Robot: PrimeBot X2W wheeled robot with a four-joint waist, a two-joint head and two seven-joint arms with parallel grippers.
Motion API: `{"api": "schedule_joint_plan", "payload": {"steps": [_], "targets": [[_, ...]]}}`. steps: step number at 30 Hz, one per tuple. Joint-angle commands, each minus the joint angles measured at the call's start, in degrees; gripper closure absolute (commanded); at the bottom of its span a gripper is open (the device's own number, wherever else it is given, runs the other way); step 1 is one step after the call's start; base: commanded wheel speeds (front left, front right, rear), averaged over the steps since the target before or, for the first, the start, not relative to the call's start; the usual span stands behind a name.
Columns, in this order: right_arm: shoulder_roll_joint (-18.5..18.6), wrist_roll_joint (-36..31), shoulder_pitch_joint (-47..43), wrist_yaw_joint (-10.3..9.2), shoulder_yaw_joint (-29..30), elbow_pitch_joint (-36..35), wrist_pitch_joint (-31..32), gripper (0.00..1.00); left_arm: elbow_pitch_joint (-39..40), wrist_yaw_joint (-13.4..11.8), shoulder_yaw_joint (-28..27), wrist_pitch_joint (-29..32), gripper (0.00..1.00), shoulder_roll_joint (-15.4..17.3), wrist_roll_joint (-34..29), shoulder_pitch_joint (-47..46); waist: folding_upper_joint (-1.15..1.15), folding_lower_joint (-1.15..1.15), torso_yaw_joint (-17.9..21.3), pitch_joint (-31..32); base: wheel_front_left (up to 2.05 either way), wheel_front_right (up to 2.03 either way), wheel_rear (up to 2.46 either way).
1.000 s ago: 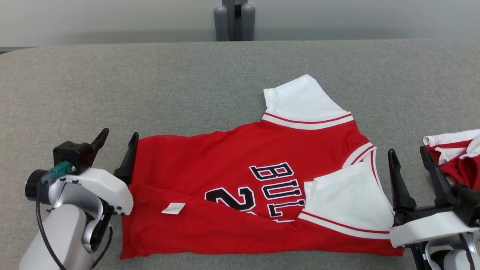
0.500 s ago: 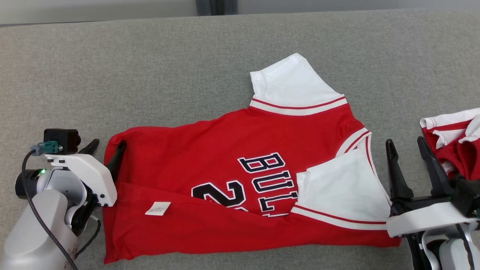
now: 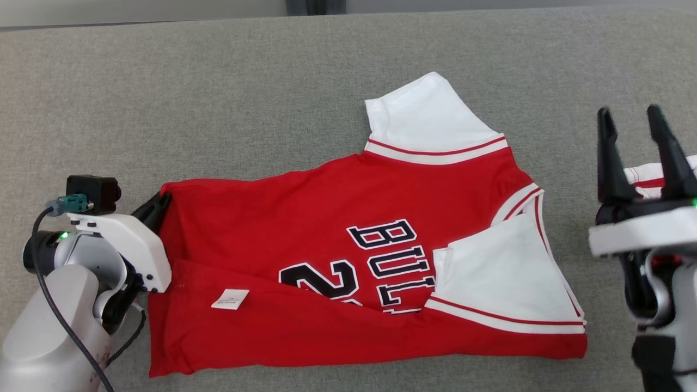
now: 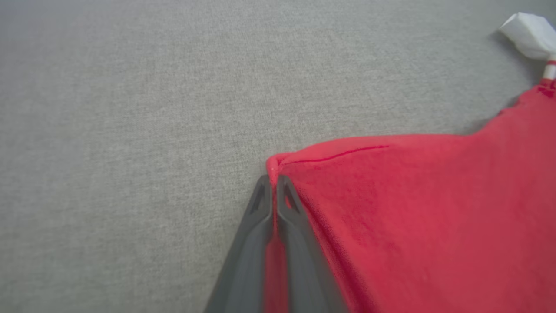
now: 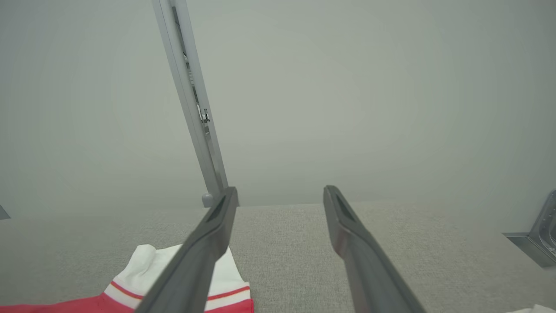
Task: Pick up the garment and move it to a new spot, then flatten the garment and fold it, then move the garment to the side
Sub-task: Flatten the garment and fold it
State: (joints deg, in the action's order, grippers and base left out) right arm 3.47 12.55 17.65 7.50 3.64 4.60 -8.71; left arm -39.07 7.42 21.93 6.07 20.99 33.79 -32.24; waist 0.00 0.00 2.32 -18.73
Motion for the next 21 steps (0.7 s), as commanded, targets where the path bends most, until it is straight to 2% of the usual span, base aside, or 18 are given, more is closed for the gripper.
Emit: {"api": "schedule_joint_plan", "payload": {"steps": [1, 7, 11, 13, 14, 21], "targets": [[2.0, 1.8, 4.1, -0.01, 0.4, 1.6, 1.6, 0.0, 0.6, 0.0, 0.4, -0.3, 1.0, 0.4, -0.3, -1.6, 0.0, 0.0, -0.5, -0.3, 0.0, 0.0, 0.0], [10.2, 6.3, 17.3, 0.0, -2.0, 12.9, 7.7, 0.0, 3.4, 0.0, 3.0, -0.4, 1.0, -1.9, -1.6, -4.7, 0.0, 0.0, -5.3, -2.6, 0.0, 0.0, 0.0], [15.2, 9.0, 26.4, 0.01, -10.1, 22.4, 11.9, 0.0, 4.7, 0.0, 5.4, -1.2, 1.0, -4.5, -2.6, -7.9, 0.0, 0.0, -9.7, -5.3, 0.0, 0.0, 0.0], [16.7, 10.4, 29.5, -0.01, -13.8, 26.1, 13.6, 0.0, 5.2, 0.0, 6.6, -1.7, 1.0, -5.8, -2.8, -9.2, 0.0, 0.0, -11.3, -6.3, 0.0, 0.0, 0.0], [16.7, 10.4, 29.5, -0.01, -13.8, 26.1, 13.6, 0.0, 5.2, 0.0, 6.6, -1.7, 1.0, -5.8, -2.8, -9.2, 0.0, 0.0, -11.3, -6.3, 0.0, 0.0, 0.0], [20.8, 15.3, 36.7, 0.0, -27.1, 35.5, 18.4, 0.0, 5.6, 0.1, 10.5, -3.7, 1.0, -8.7, -3.1, -12.4, 0.0, 0.0, -15.8, -8.9, 0.0, 0.0, 0.0]]}}
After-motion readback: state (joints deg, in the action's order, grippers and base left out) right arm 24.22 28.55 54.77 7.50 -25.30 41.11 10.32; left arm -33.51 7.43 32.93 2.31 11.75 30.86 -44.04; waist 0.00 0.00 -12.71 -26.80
